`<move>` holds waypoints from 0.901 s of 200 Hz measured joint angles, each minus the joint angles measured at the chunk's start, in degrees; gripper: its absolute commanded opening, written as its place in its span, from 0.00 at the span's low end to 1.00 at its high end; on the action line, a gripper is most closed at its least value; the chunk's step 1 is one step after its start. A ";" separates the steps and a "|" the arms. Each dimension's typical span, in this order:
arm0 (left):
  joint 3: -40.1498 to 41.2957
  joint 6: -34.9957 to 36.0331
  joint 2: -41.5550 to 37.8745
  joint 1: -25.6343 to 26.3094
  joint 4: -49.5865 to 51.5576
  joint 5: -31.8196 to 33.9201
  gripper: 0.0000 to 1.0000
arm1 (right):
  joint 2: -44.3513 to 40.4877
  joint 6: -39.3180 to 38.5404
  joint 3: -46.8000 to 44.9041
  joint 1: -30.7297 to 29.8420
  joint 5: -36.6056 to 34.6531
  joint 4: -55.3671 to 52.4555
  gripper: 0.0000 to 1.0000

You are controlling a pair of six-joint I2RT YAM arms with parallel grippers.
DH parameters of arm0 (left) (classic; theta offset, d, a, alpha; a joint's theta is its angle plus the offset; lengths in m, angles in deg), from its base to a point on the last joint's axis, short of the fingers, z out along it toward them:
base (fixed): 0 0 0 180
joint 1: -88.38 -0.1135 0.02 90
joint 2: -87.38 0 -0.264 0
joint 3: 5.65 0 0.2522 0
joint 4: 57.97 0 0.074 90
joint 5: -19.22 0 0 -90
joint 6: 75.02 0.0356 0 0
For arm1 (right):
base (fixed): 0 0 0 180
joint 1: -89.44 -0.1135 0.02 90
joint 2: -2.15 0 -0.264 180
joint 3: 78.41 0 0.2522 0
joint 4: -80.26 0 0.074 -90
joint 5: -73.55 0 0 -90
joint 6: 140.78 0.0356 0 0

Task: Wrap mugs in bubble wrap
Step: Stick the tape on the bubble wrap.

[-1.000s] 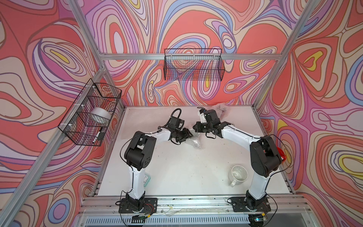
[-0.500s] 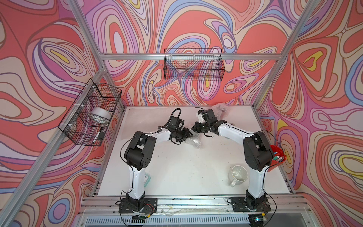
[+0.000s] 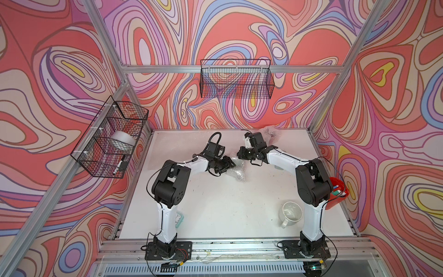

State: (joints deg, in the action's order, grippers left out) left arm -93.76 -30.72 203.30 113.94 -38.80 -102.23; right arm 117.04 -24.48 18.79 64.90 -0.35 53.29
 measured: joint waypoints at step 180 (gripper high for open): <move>0.00 0.42 0.00 0.04 0.61 -0.11 0.55 | -11.02 -2.97 -14.99 -2.86 16.11 1.25 0.00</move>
State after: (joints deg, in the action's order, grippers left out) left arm -93.76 -30.30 203.30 113.98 -38.19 -102.34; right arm 106.03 -27.45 3.79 62.04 15.75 54.53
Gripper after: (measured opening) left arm 0.550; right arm 0.040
